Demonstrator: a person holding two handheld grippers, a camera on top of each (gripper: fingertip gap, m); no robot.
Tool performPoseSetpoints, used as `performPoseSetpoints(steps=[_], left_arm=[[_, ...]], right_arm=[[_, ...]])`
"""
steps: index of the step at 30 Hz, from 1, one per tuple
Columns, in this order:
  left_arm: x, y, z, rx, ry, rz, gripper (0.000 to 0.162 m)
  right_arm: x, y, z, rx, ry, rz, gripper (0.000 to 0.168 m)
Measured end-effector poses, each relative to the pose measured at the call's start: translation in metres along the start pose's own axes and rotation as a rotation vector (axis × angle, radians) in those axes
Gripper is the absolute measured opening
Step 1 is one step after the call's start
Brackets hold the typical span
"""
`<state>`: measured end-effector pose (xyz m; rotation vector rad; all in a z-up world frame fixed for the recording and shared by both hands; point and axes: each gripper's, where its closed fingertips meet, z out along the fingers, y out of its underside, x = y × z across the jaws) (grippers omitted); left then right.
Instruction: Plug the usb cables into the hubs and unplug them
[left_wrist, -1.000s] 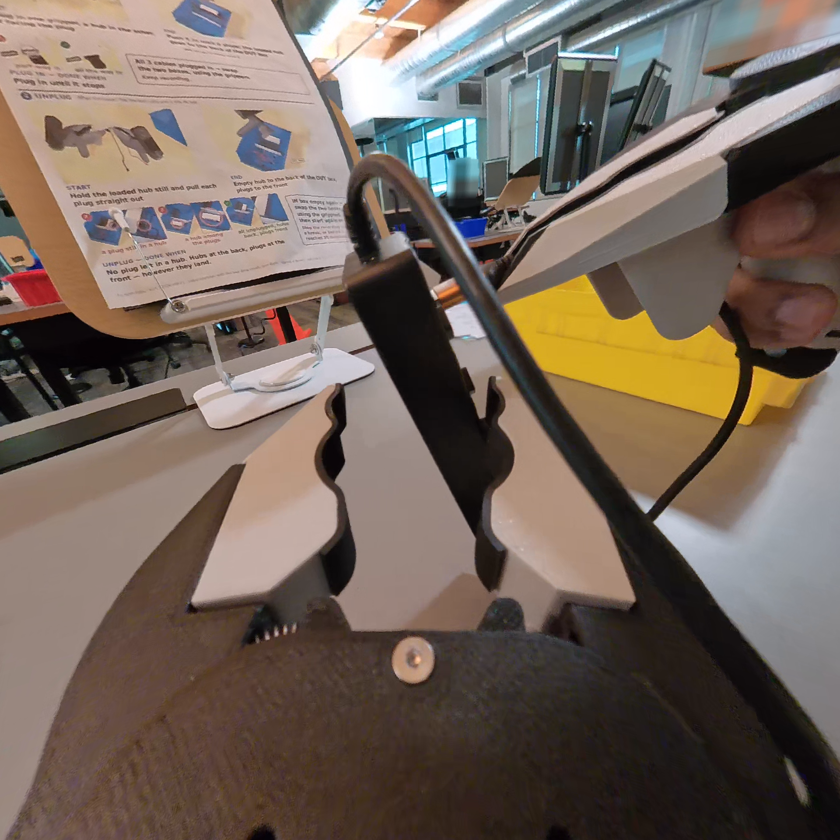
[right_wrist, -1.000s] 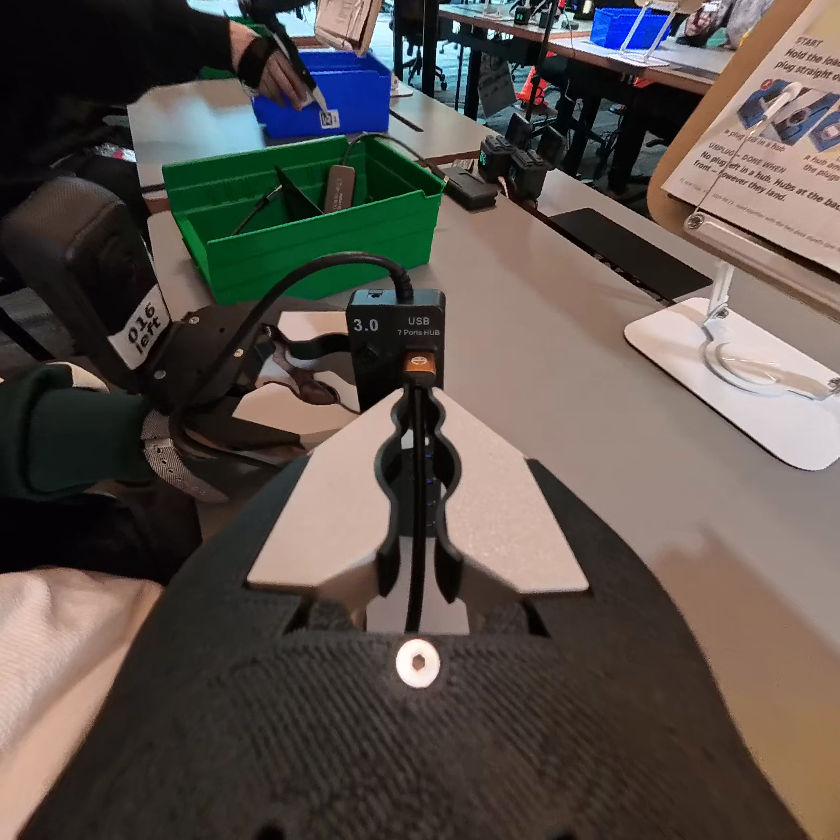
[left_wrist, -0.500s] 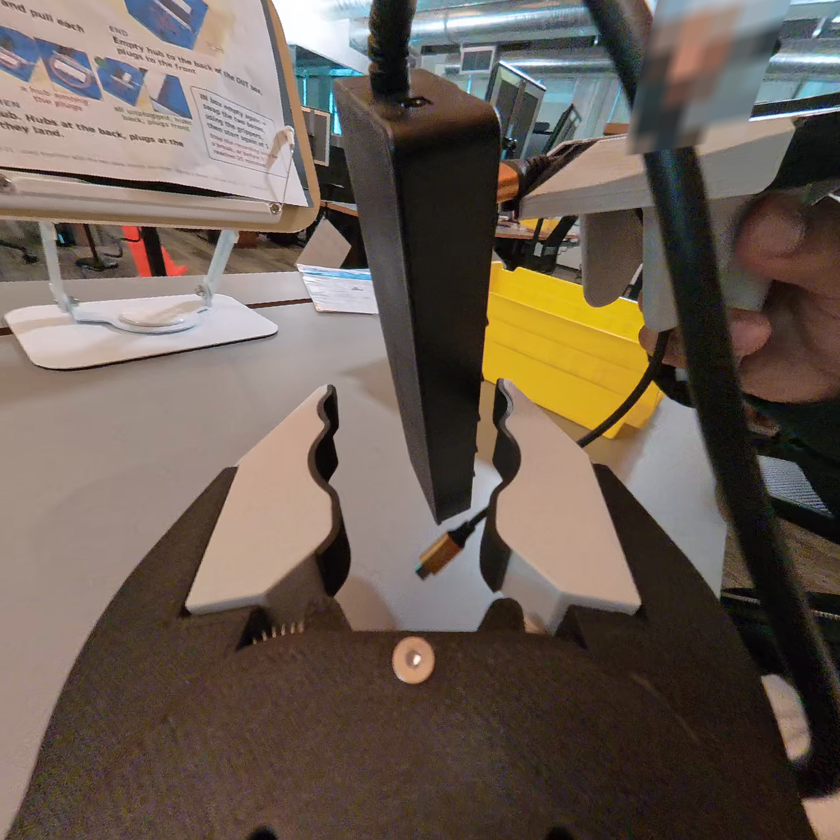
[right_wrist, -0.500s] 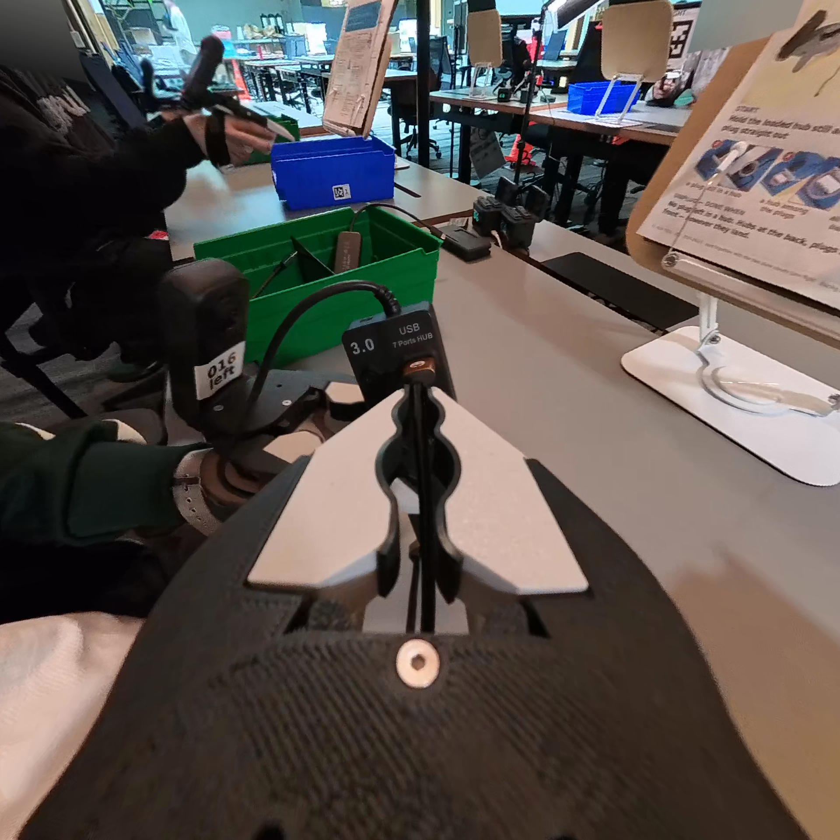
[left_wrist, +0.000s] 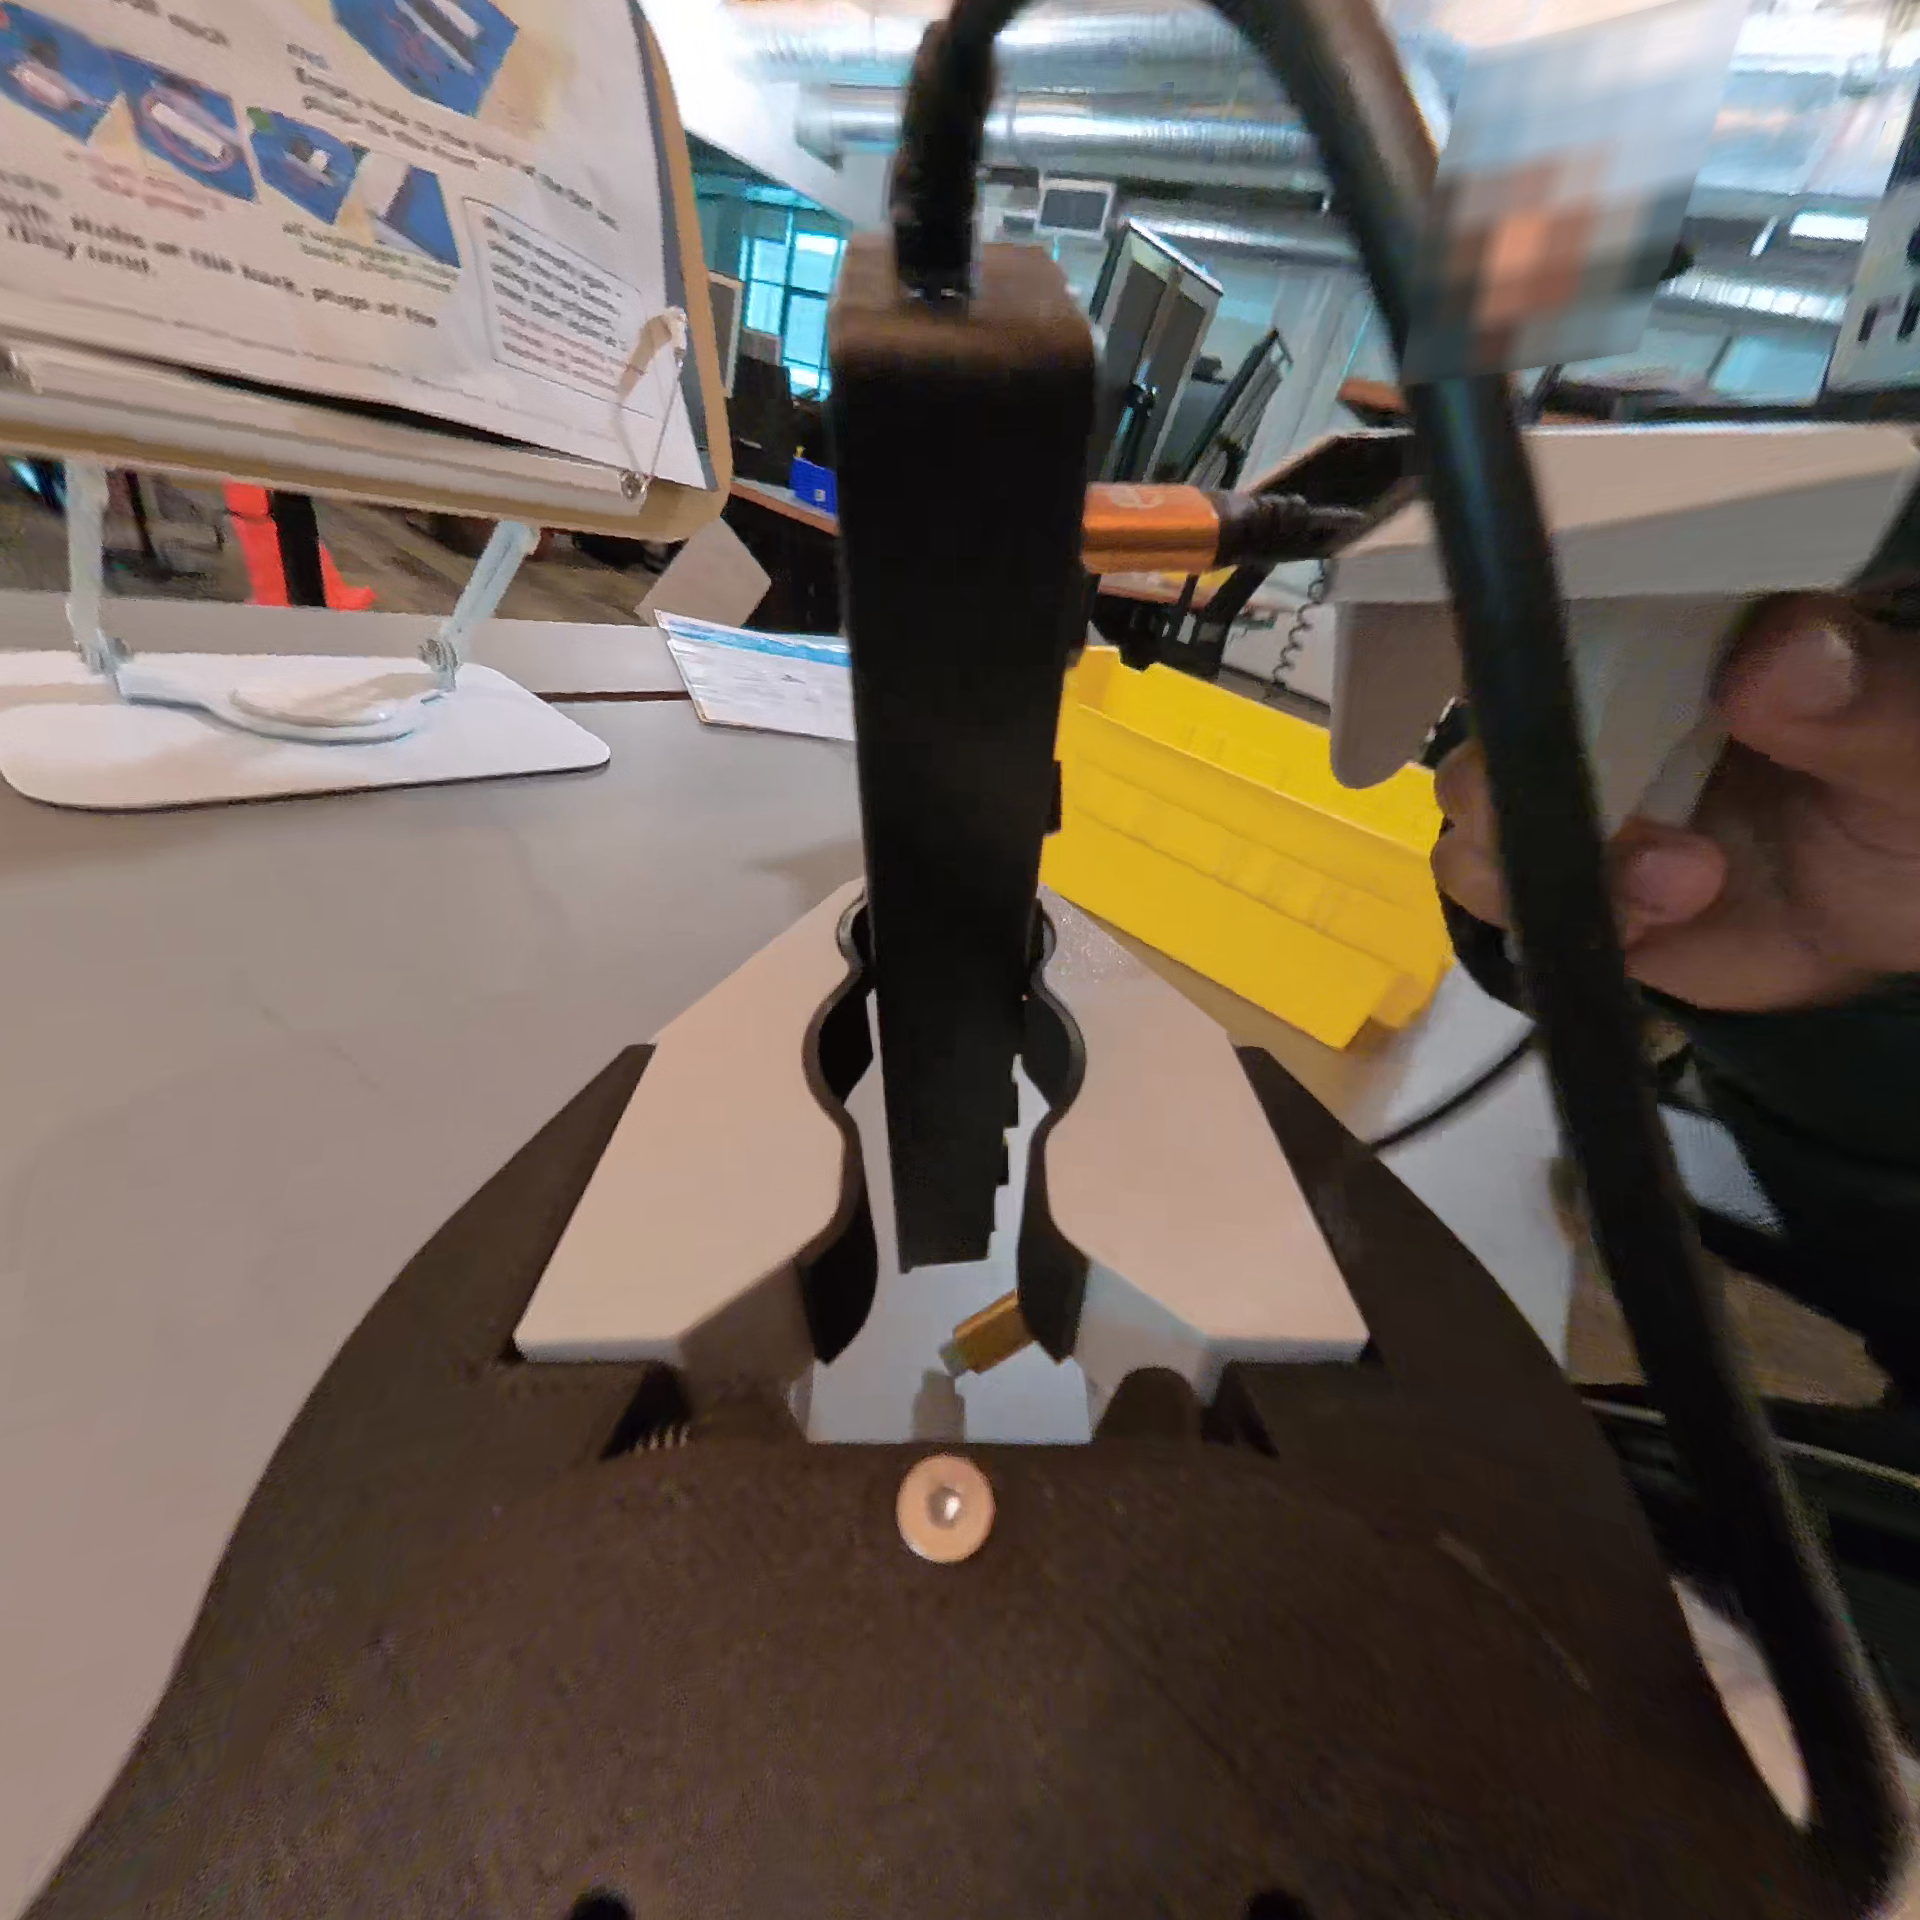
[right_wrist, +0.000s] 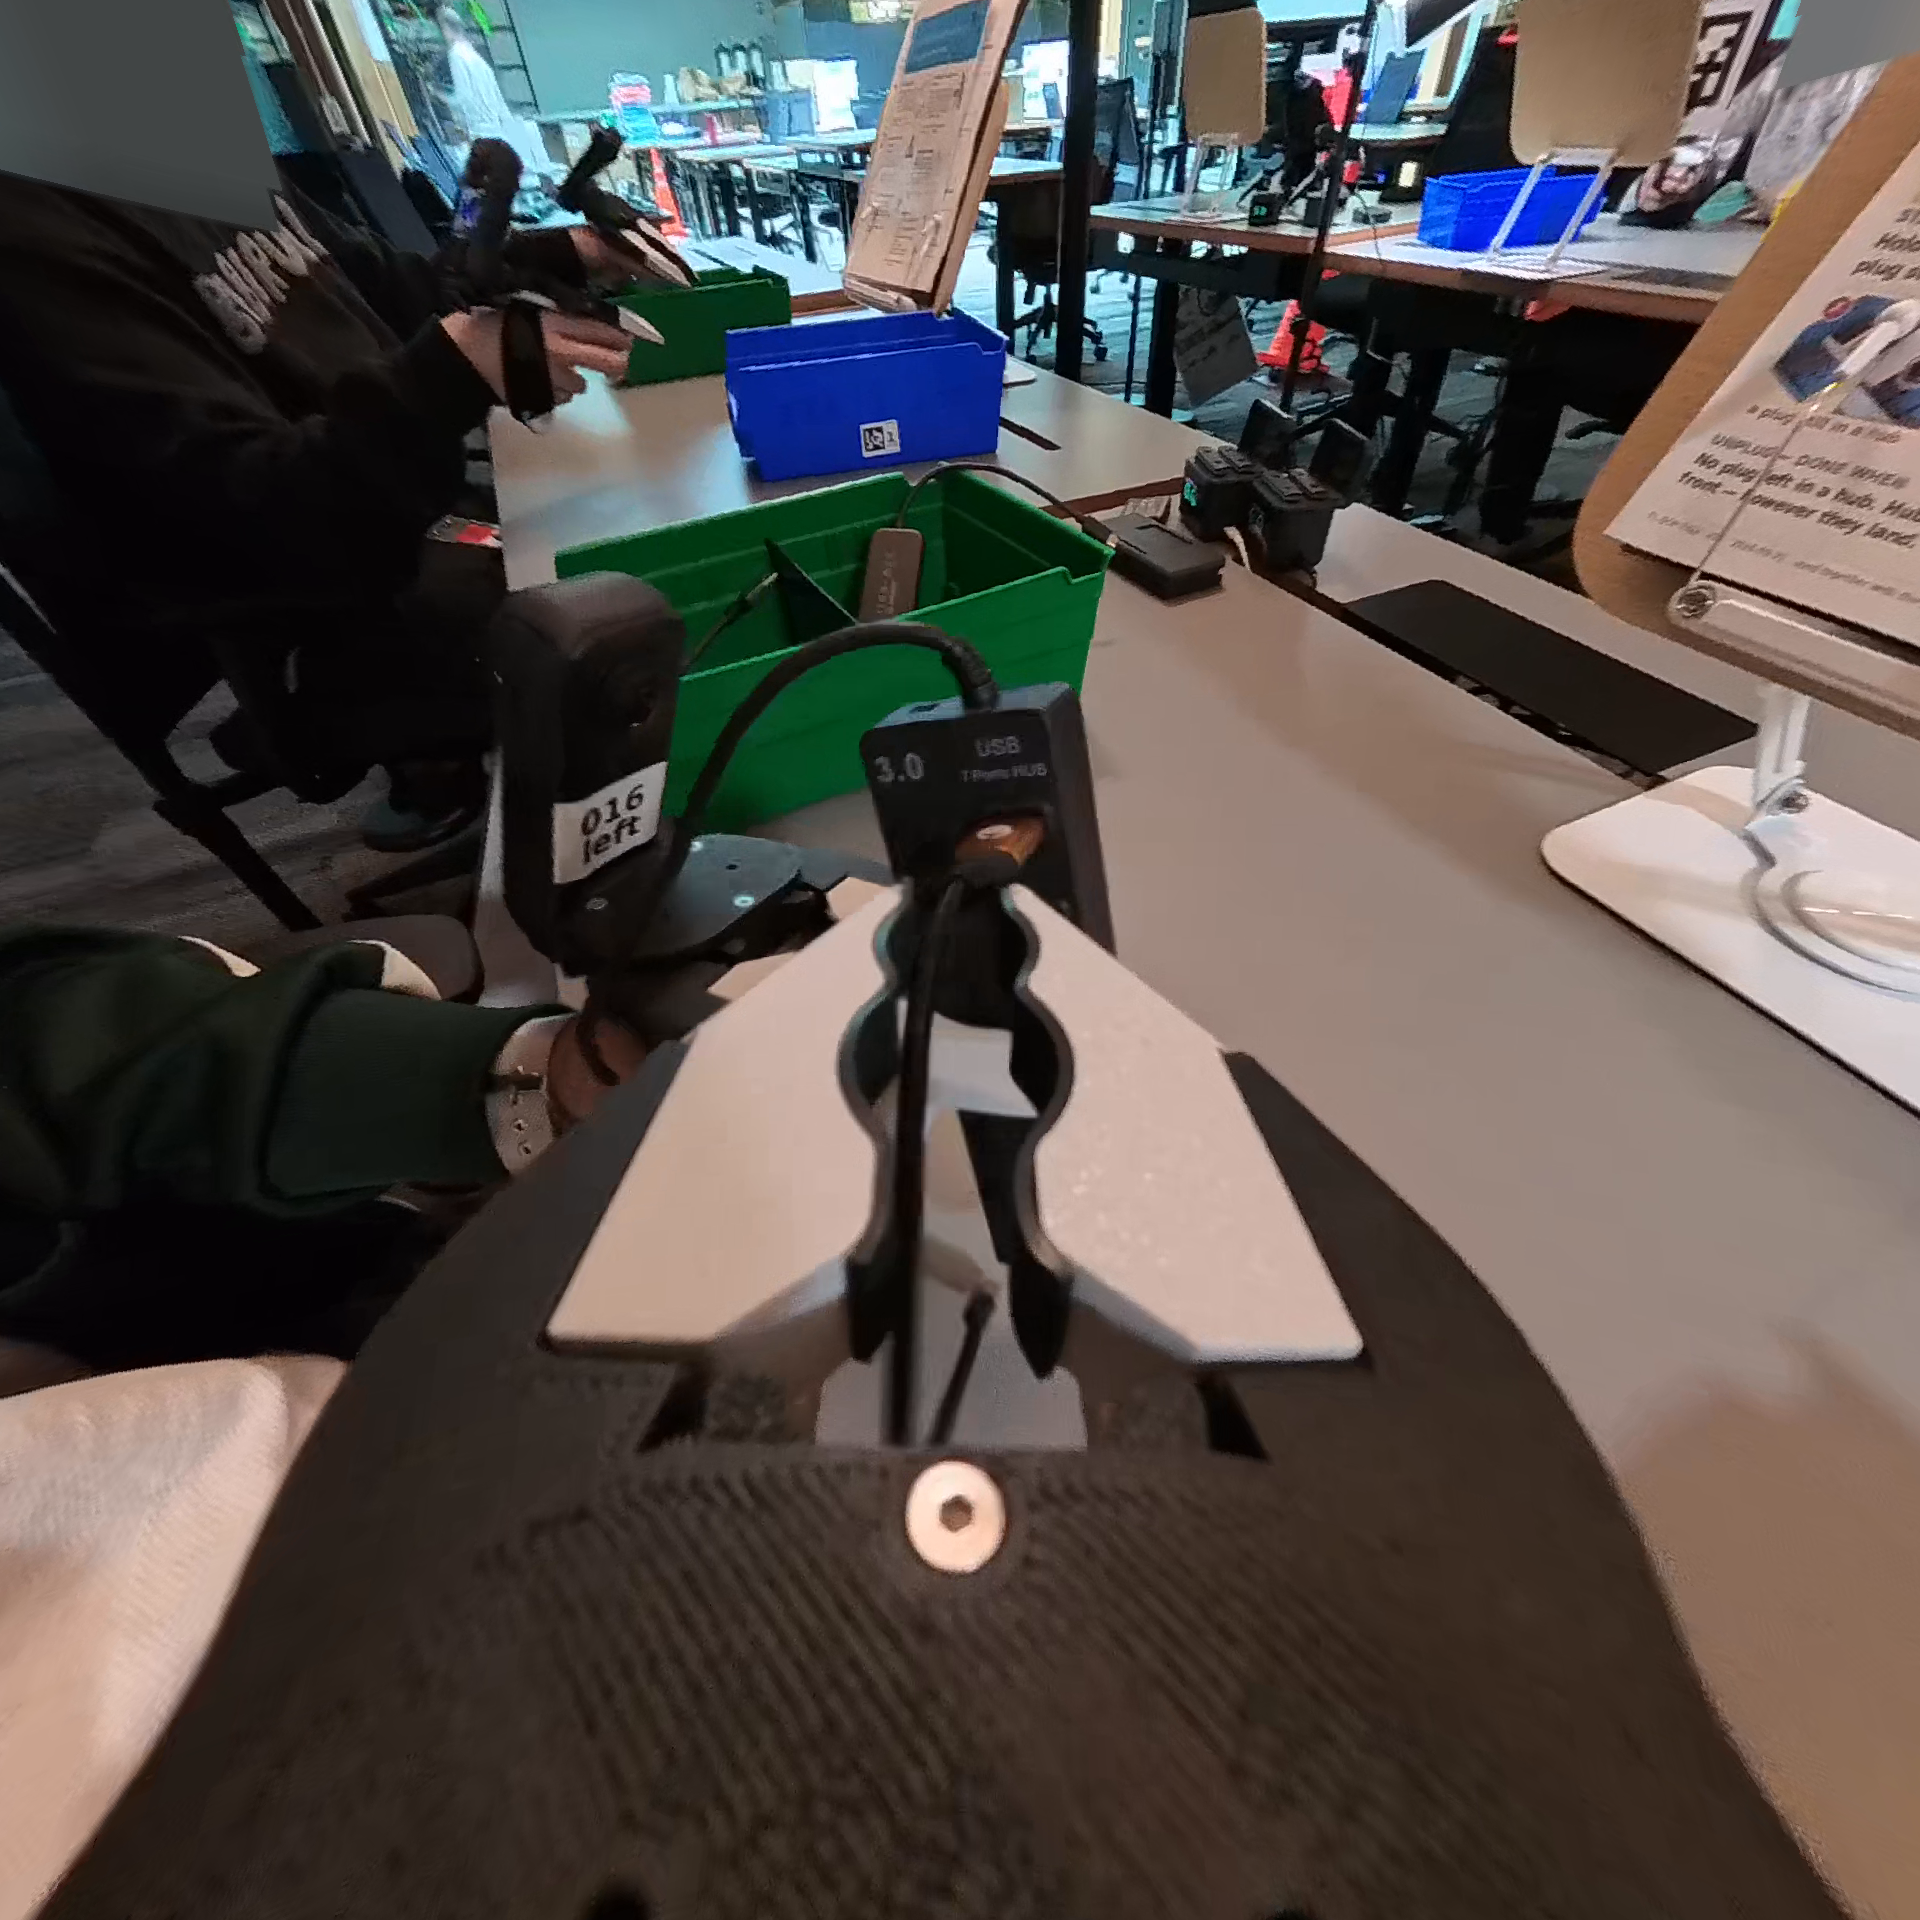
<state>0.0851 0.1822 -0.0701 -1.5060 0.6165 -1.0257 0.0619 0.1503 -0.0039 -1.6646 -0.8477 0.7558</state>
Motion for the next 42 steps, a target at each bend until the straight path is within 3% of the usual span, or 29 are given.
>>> performPoseSetpoints(steps=[4, 16, 23, 30, 38, 42], left_arm=[[-0.015, -0.005, -0.005, 0.033, 0.005, -0.173, 0.021], [-0.039, -0.008, -0.012, 0.09, -0.016, -0.403, 0.021], [-0.078, 0.0, -0.02, 0.089, -0.177, -0.492, 0.021], [-0.099, 0.006, -0.028, 0.076, -0.268, -0.506, 0.021], [-0.105, 0.009, -0.031, 0.079, -0.251, -0.565, 0.021], [-0.108, 0.012, -0.028, 0.079, -0.232, -0.626, 0.02]], right_arm=[[0.008, -0.01, -0.007, 0.054, 0.028, 0.008, 0.031], [0.016, -0.015, -0.011, 0.092, 0.035, 0.009, 0.032], [-0.006, -0.031, -0.004, 0.127, -0.064, -0.024, 0.031], [-0.075, -0.044, 0.067, 0.007, -0.274, -0.186, 0.038], [-0.129, -0.071, 0.192, -0.148, -0.409, -0.512, 0.036], [-0.143, -0.061, 0.248, -0.305, -0.494, -0.685, 0.025]])
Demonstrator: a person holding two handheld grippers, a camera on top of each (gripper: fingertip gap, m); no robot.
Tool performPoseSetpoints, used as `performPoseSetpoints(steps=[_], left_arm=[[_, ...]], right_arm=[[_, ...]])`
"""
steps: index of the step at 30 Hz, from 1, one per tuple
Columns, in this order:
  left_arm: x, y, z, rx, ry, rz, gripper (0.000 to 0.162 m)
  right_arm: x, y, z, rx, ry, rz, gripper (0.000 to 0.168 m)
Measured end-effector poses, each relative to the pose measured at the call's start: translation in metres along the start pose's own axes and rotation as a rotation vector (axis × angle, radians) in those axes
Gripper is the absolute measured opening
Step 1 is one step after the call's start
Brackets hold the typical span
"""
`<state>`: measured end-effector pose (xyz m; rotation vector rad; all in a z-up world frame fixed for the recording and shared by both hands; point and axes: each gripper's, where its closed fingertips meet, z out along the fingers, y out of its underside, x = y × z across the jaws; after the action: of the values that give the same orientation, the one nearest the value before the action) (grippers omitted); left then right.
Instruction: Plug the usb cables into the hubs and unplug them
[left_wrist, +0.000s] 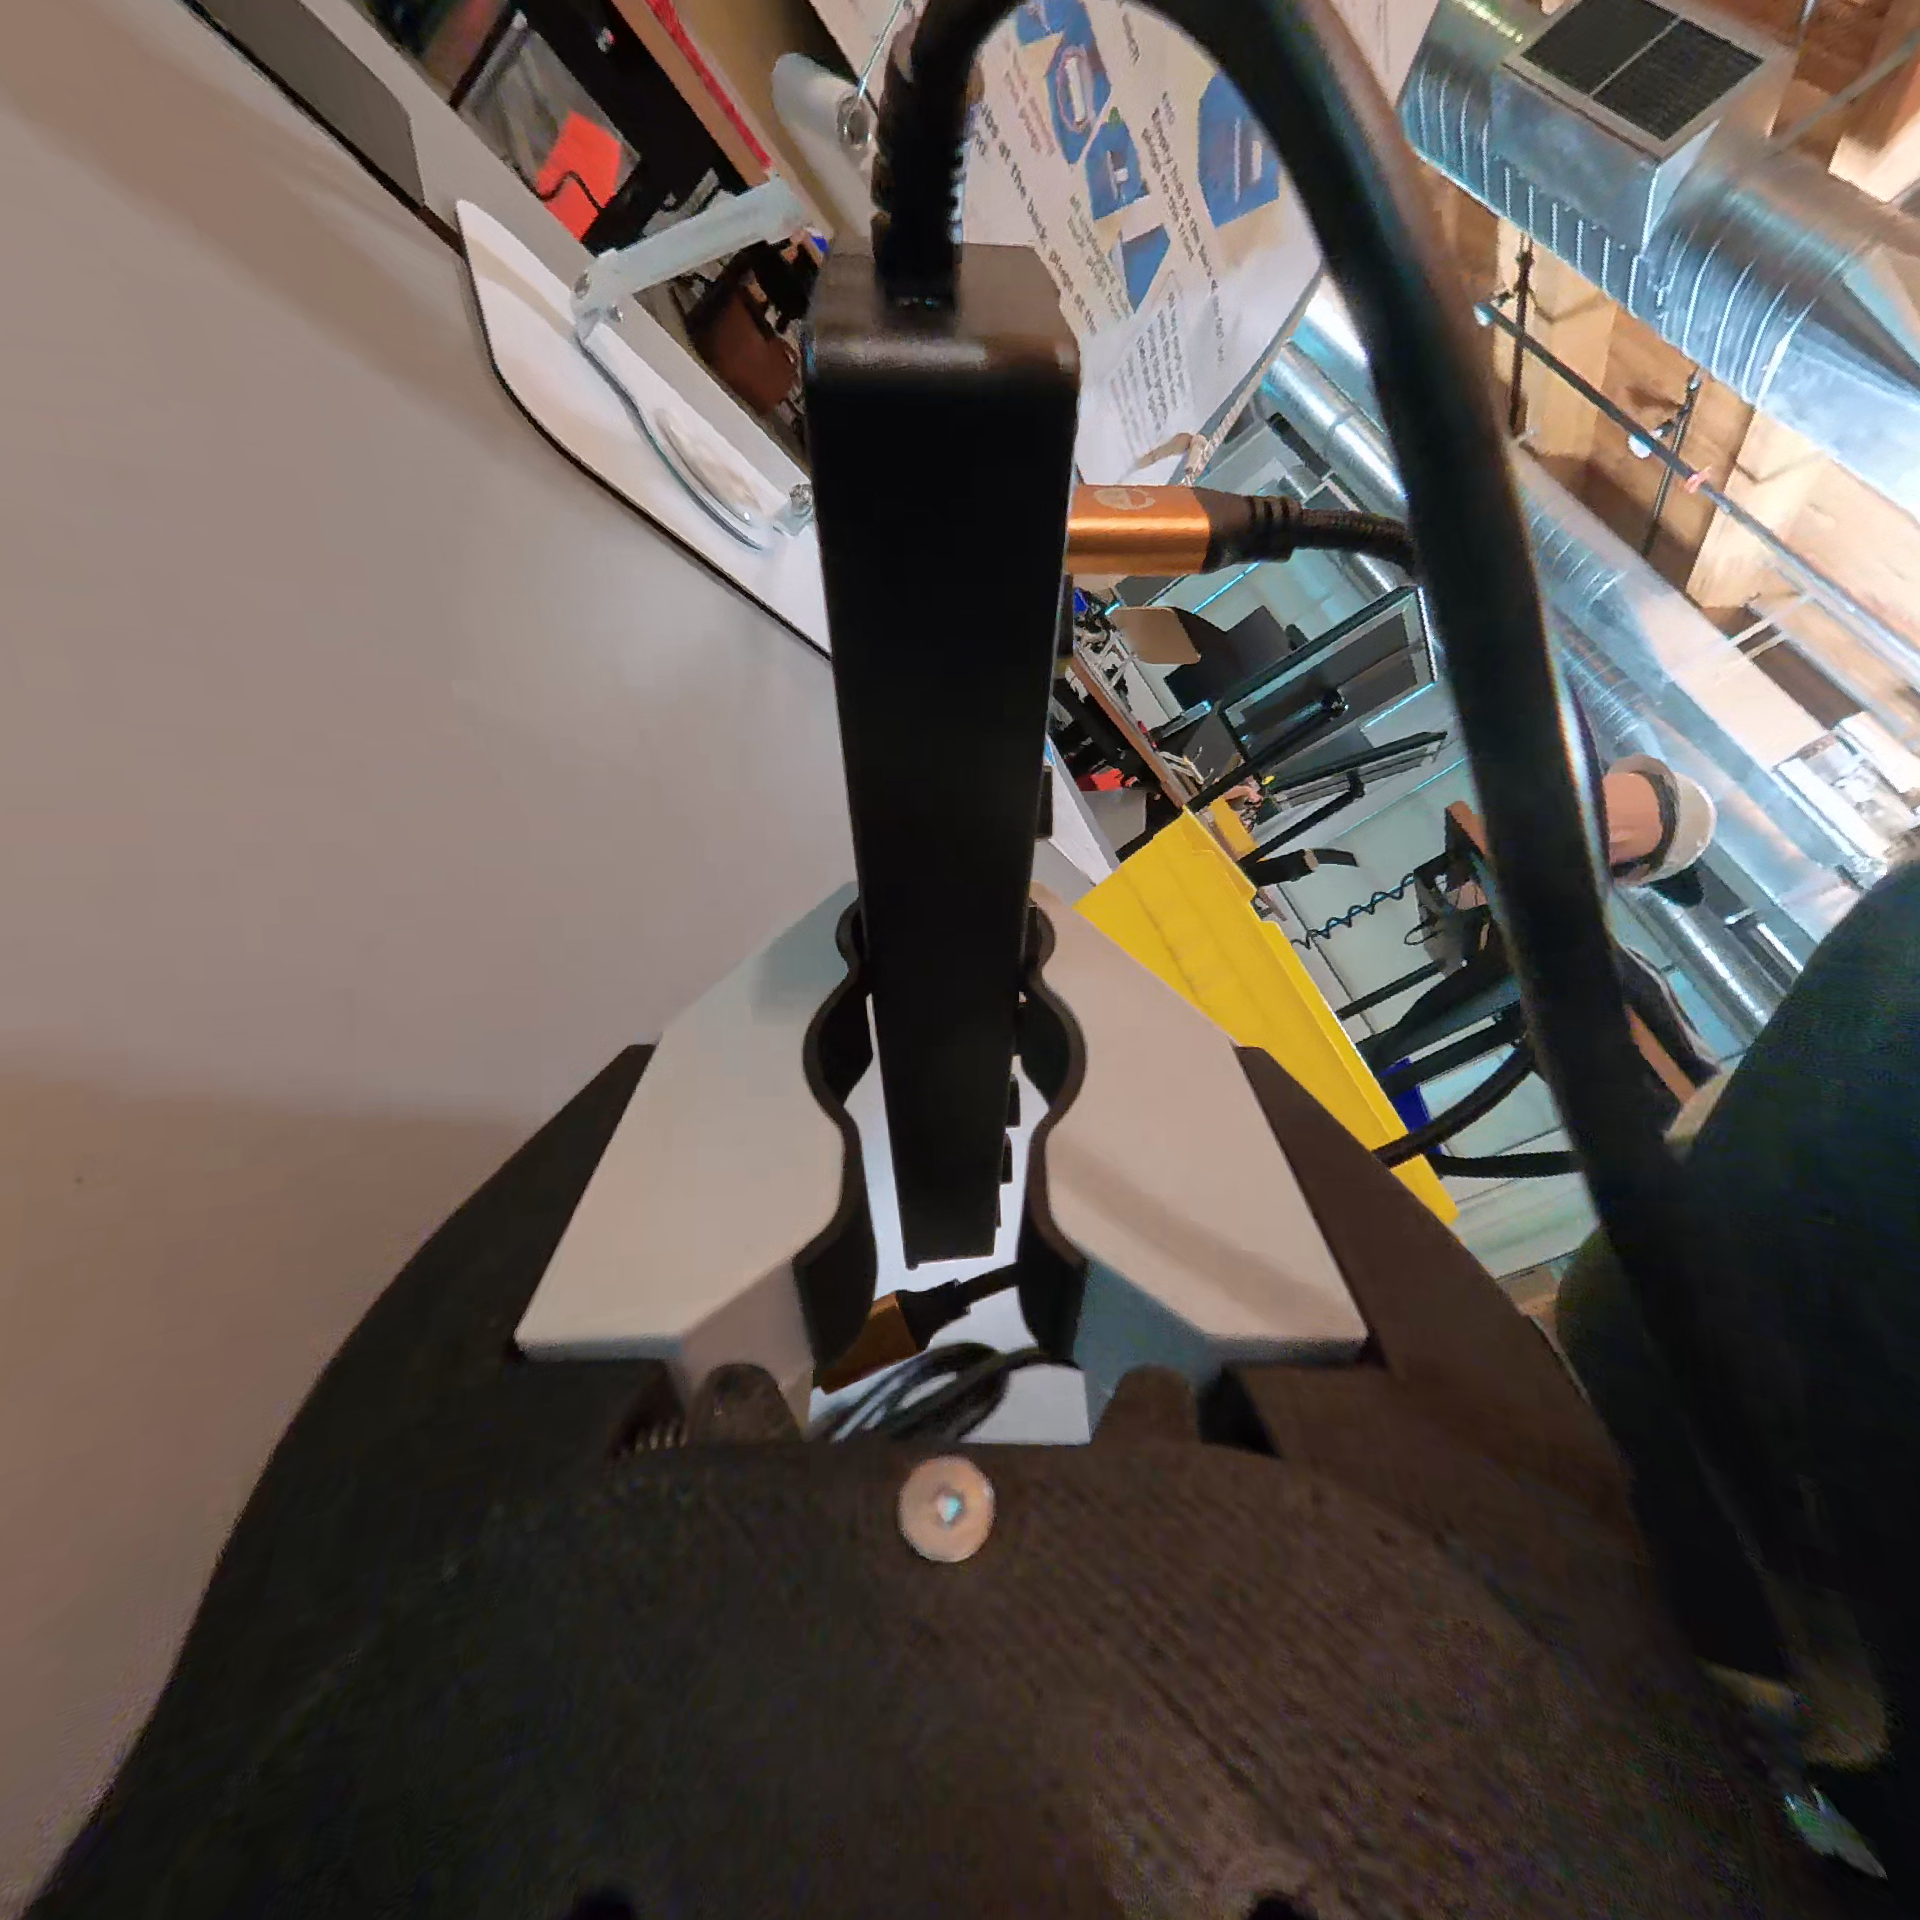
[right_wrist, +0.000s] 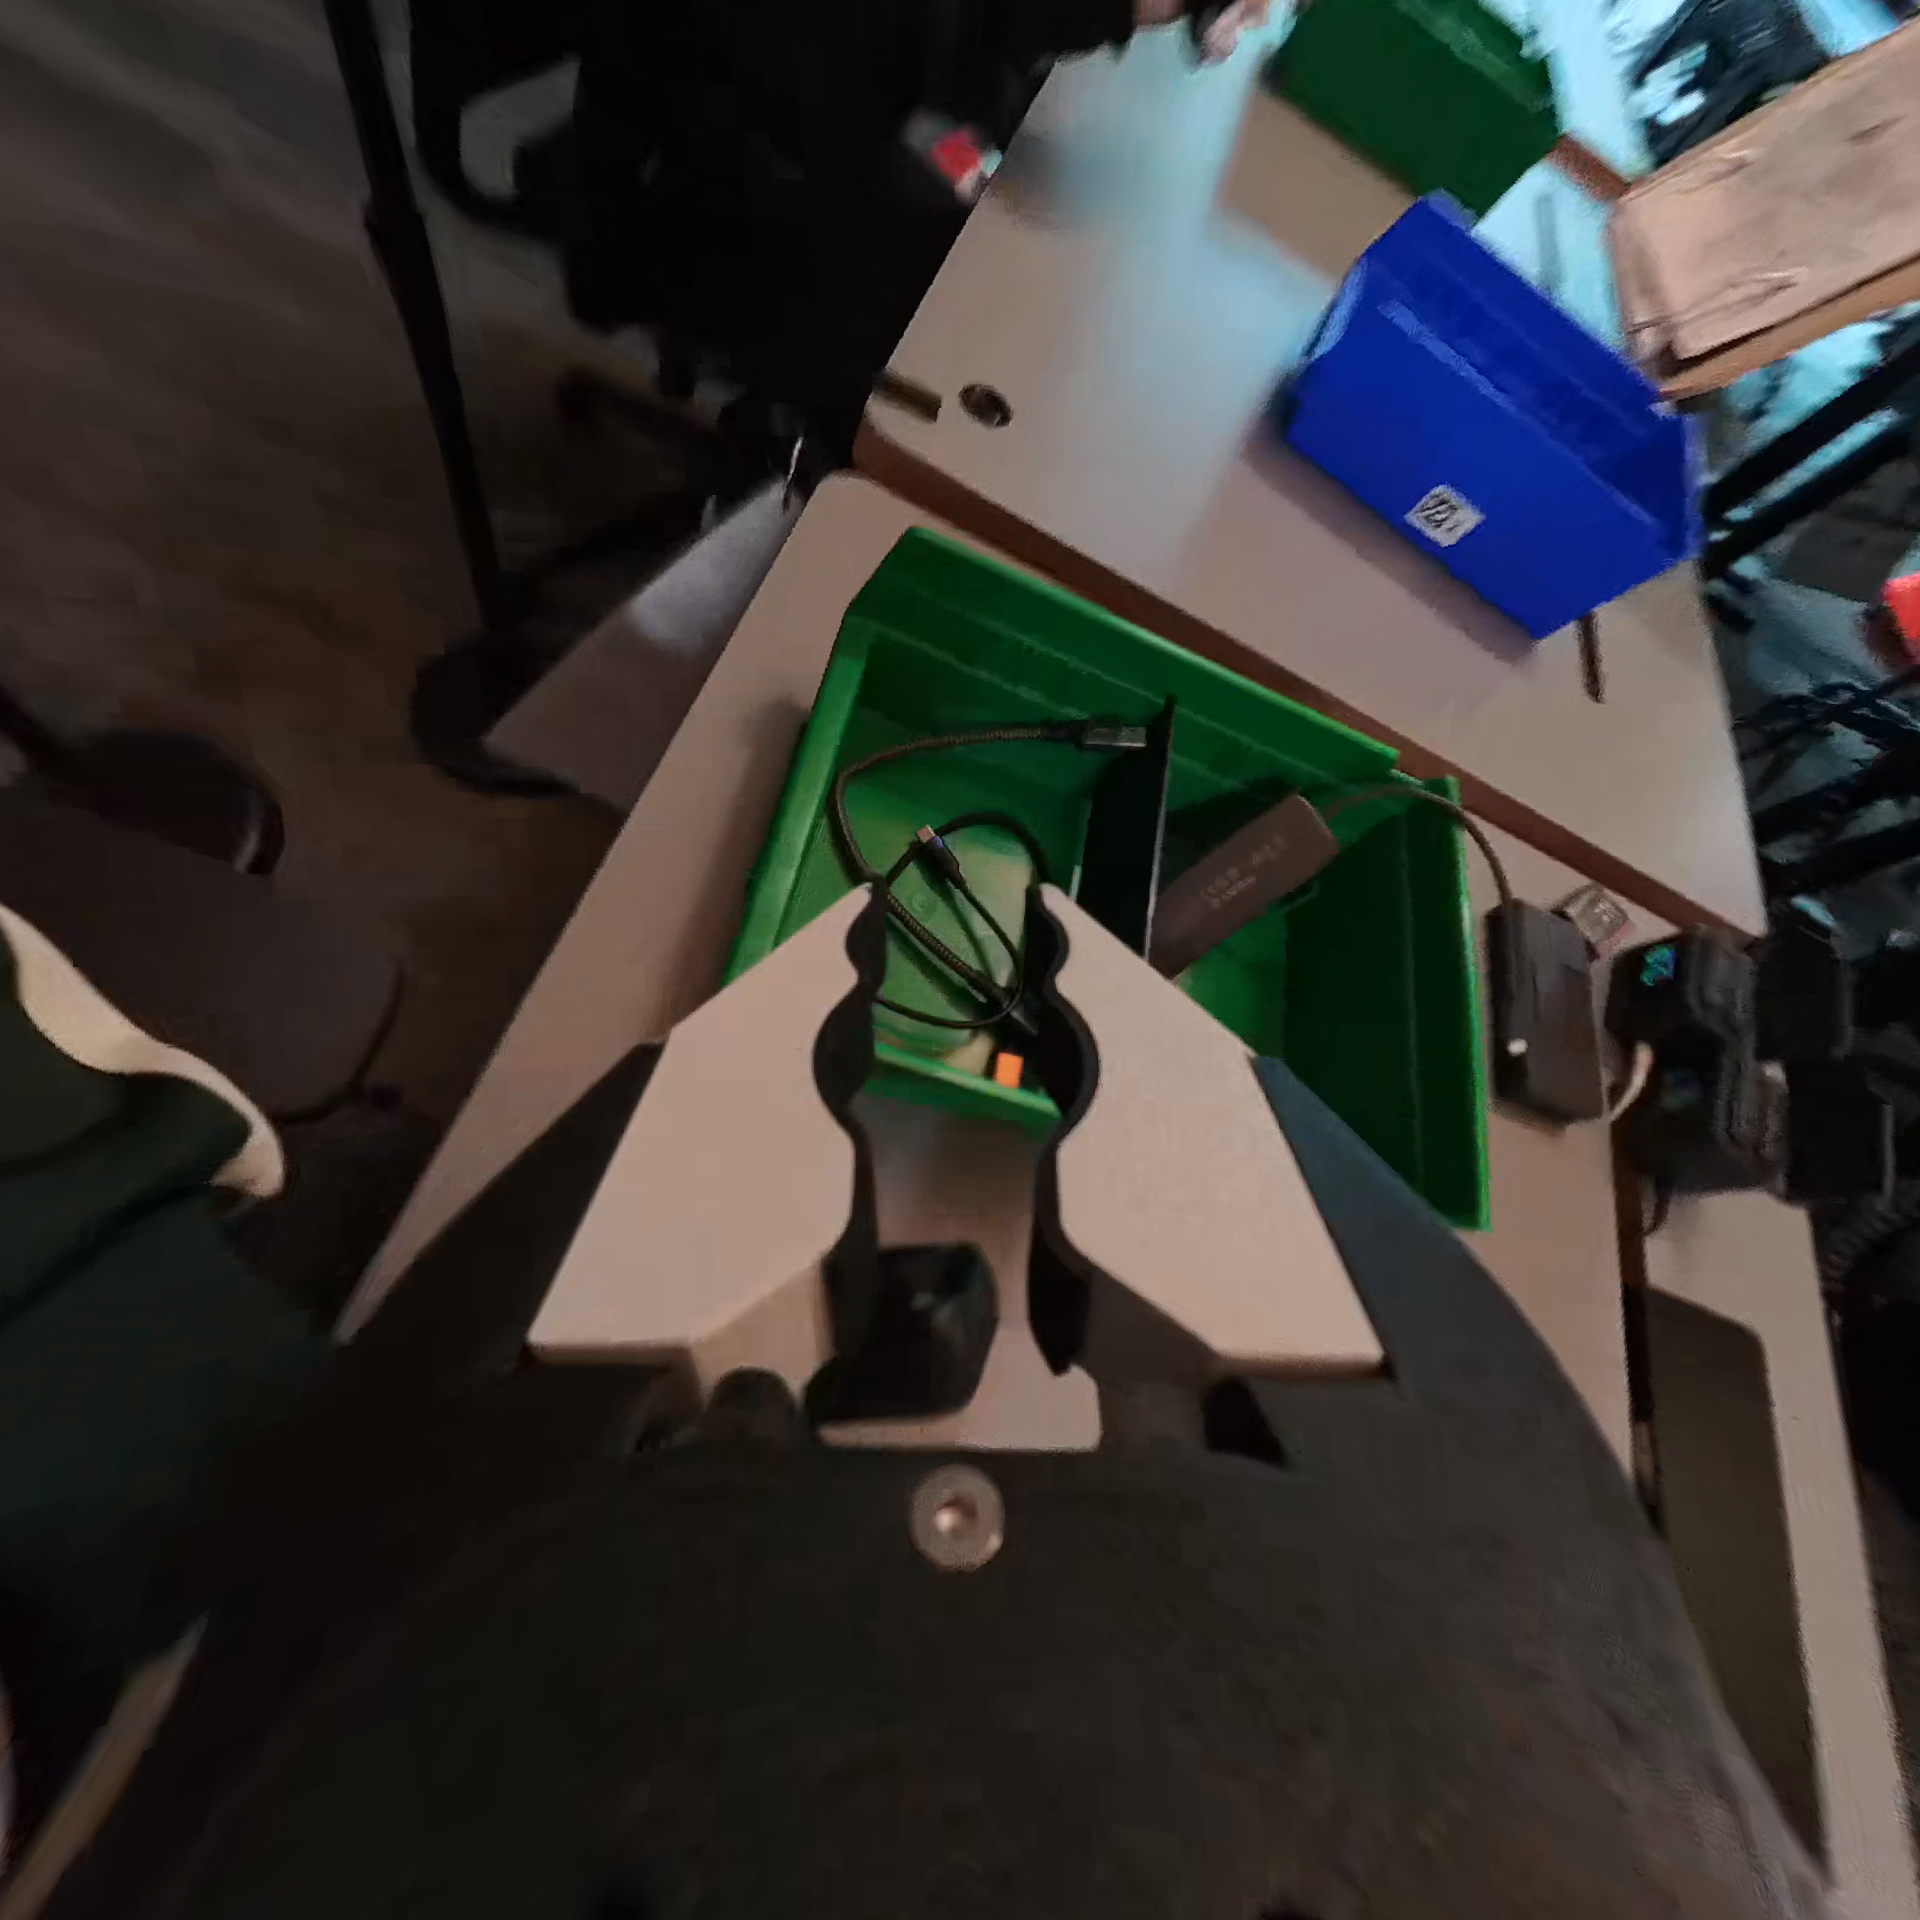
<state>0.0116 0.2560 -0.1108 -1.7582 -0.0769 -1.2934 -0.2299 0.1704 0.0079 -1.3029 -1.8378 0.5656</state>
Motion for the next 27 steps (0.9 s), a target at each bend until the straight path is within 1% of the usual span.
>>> performPoseSetpoints(steps=[2, 3, 5, 7, 10, 12, 14, 16, 18, 20, 23, 25, 27], left_arm=[[0.003, 0.001, 0.002, -0.013, 0.008, 0.022, 0.02], [0.005, 0.002, 0.003, -0.024, 0.009, 0.047, 0.02], [0.009, 0.003, 0.004, -0.043, 0.009, 0.098, 0.021], [0.01, 0.003, 0.006, -0.053, 0.009, 0.114, 0.021], [0.007, 0.003, 0.007, -0.058, 0.021, 0.048, 0.021], [0.003, 0.002, 0.006, -0.058, 0.025, -0.005, 0.02], [0.002, 0.001, 0.006, -0.055, 0.029, -0.033, 0.02], [0.002, -0.002, 0.005, -0.051, 0.031, -0.036, 0.02], [0.002, -0.004, 0.005, -0.05, 0.031, -0.027, 0.02], [0.002, -0.006, 0.004, -0.042, 0.031, -0.023, 0.02], [0.002, -0.012, 0.002, -0.006, 0.028, -0.025, 0.02], [0.002, -0.013, 0.002, -0.005, 0.027, -0.024, 0.02], [0.001, -0.013, 0.002, -0.003, 0.02, -0.016, 0.02]], right_arm=[[-0.004, 0.006, 0.028, -0.119, -0.109, -0.108, 0.017], [-0.008, 0.011, 0.04, -0.185, -0.168, -0.176, 0.016], [-0.015, 0.024, 0.062, -0.307, -0.28, -0.321, 0.017], [-0.025, 0.036, 0.08, -0.392, -0.412, -0.436, 0.022], [-0.031, 0.059, 0.101, -0.54, -0.572, -0.558, 0.023], [-0.027, 0.078, 0.114, -0.651, -0.631, -0.611, 0.021], [-0.028, 0.094, 0.124, -0.734, -0.698, -0.616, 0.02], [-0.034, 0.108, 0.128, -0.805, -0.77, -0.601, 0.021], [-0.037, 0.122, 0.13, -0.865, -0.804, -0.605, 0.023], [-0.037, 0.135, 0.133, -0.912, -0.803, -0.619, 0.023], [-0.037, 0.143, 0.133, -0.923, -0.796, -0.624, 0.008], [-0.036, 0.133, 0.129, -0.865, -0.784, -0.602, 0.002], [-0.032, 0.111, 0.123, -0.759, -0.755, -0.55, 0.001]])
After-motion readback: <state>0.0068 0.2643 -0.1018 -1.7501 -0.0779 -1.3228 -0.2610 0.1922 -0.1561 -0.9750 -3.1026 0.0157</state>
